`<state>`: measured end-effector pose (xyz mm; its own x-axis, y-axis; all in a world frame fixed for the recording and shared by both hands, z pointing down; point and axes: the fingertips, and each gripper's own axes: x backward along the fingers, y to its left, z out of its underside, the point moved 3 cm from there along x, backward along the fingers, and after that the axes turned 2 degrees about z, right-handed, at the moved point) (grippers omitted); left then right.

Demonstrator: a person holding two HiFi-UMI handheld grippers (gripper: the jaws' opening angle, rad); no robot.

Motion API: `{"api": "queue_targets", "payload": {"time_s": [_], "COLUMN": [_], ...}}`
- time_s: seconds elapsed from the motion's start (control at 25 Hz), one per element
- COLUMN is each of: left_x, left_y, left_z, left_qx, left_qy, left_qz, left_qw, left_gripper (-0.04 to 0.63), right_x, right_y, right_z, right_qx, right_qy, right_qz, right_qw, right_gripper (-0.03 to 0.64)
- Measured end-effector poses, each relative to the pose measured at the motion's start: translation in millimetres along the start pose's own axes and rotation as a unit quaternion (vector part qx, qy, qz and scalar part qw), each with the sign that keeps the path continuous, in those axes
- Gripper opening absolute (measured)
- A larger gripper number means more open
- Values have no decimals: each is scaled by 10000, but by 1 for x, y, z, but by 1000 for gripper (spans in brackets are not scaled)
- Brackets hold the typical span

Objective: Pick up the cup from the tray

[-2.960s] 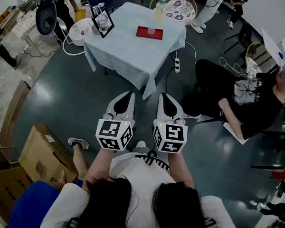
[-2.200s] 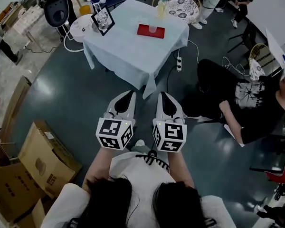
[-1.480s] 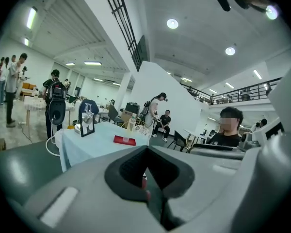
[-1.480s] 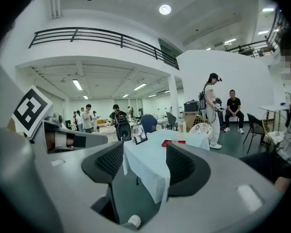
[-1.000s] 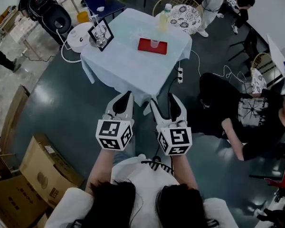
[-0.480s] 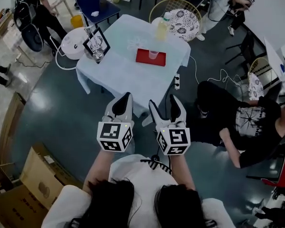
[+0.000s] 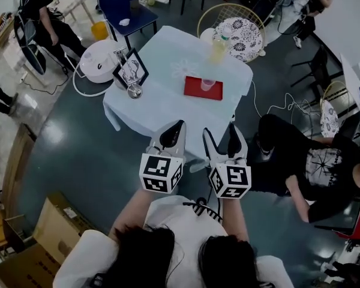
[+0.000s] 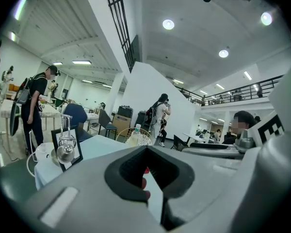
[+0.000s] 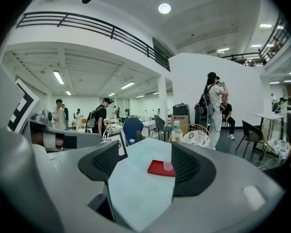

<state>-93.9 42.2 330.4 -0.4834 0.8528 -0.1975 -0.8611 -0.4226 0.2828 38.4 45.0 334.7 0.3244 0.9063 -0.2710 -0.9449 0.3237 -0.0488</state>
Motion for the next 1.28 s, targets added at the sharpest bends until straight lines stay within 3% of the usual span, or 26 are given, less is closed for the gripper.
{"api": "queue_targets", "payload": {"time_s": [0.4, 0.56, 1.28], "left_x": [-39, -54, -150], "left_y": [37, 48, 82], "left_z": [-2, -1, 17], "left_qx": [-113, -139, -106], "left_qy": [327, 428, 936], "left_qz": [141, 131, -259], "left_qw": [9993, 9989, 9952], "left_gripper": [0, 0, 0], "right_x": [-48, -70, -192], "right_y": [-1, -10, -64], "right_z": [-3, -4, 26], "right_qx": [68, 331, 278], "right_qy": [88, 80, 492], "right_qz": [163, 347, -206], "right_qw": [9998, 9988, 9982], "right_gripper": [383, 393, 486]}}
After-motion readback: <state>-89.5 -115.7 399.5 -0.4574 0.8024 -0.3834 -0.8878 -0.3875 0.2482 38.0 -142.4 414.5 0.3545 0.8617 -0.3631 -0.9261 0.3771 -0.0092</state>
